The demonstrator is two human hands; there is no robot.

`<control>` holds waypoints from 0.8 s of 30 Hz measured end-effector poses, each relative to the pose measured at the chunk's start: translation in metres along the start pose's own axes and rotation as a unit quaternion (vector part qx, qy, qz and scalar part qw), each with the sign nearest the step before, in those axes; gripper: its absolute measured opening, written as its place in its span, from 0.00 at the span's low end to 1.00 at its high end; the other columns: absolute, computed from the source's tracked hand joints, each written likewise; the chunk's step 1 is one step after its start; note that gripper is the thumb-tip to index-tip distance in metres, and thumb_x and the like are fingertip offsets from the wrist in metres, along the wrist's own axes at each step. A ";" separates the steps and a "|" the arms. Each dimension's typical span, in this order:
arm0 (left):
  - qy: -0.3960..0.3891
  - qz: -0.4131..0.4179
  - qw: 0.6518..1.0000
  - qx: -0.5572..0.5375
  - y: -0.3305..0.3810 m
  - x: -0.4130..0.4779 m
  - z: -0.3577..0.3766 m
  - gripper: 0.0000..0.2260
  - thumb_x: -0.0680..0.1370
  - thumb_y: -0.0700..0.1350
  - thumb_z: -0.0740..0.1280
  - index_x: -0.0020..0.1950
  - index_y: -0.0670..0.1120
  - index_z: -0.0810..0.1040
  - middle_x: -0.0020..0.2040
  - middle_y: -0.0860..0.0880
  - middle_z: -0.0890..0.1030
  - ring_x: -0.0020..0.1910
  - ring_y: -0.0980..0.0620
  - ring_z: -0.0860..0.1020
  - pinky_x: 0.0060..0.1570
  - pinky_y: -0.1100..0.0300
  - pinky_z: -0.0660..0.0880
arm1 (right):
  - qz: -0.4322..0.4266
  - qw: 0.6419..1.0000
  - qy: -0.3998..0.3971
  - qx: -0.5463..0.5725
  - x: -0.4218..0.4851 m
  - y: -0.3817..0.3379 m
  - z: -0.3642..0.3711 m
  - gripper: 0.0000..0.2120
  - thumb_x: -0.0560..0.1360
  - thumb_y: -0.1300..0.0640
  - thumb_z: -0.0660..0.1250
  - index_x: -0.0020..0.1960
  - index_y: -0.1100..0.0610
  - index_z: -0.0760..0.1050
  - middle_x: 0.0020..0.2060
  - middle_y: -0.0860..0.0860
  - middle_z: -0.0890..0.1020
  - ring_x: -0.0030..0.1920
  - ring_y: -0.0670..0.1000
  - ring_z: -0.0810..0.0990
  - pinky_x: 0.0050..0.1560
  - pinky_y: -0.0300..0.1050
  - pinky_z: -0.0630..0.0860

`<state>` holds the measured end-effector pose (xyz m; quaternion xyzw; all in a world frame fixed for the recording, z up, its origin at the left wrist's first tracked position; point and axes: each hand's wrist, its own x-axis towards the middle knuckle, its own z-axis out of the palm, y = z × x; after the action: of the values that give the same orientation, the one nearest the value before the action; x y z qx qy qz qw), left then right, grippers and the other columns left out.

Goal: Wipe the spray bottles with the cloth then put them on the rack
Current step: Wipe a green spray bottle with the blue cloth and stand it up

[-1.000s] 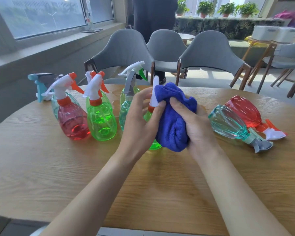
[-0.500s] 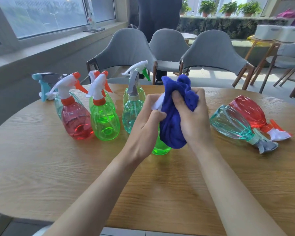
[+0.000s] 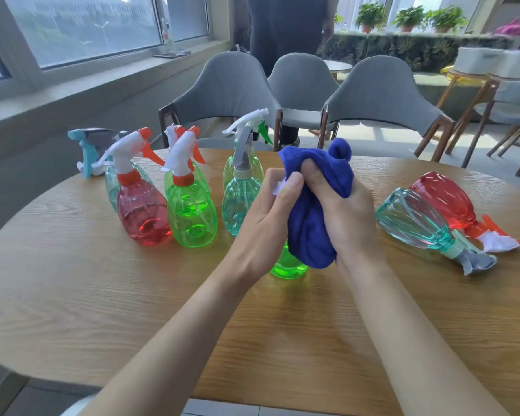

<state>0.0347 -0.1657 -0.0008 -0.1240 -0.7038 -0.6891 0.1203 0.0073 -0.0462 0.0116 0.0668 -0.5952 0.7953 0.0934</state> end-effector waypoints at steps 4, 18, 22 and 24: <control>0.014 -0.012 1.000 -0.009 0.002 0.001 0.002 0.15 0.90 0.53 0.57 0.62 0.44 0.77 0.52 0.59 0.81 0.55 0.65 0.78 0.58 0.67 0.74 | -0.004 1.000 -0.004 -0.007 0.000 -0.001 0.002 0.04 0.77 0.55 0.77 0.50 0.52 0.85 0.41 0.45 0.89 0.45 0.43 0.88 0.45 0.34 0.80; 0.065 -0.047 0.997 -0.011 -0.006 0.012 -0.002 0.12 0.90 0.54 0.54 0.56 0.61 0.77 0.50 0.76 0.80 0.54 0.77 0.75 0.61 0.74 0.69 | 0.068 0.984 -0.032 0.163 0.005 0.011 -0.018 0.07 0.75 0.58 0.73 0.54 0.55 0.84 0.49 0.53 0.87 0.51 0.52 0.87 0.52 0.44 0.82; 0.096 -0.037 0.995 -0.008 -0.011 0.017 -0.003 0.16 0.91 0.52 0.54 0.52 0.57 0.80 0.47 0.64 0.84 0.53 0.63 0.80 0.63 0.63 0.73 | 0.092 0.958 -0.055 0.265 0.012 0.021 -0.023 0.14 0.80 0.67 0.68 0.60 0.51 0.78 0.59 0.60 0.82 0.53 0.58 0.86 0.55 0.54 0.83; 0.090 -0.032 0.995 -0.018 -0.011 0.016 -0.001 0.16 0.91 0.52 0.54 0.53 0.55 0.81 0.48 0.61 0.85 0.53 0.61 0.82 0.65 0.61 0.74 | 0.093 0.957 -0.039 0.273 0.013 0.021 -0.025 0.21 0.78 0.68 0.69 0.64 0.47 0.77 0.58 0.59 0.82 0.50 0.57 0.86 0.52 0.53 0.84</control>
<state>0.0161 -0.1669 -0.0058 -0.0406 -0.6810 -0.7137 0.1586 -0.0098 -0.0273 -0.0119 0.0654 -0.3624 0.9294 -0.0259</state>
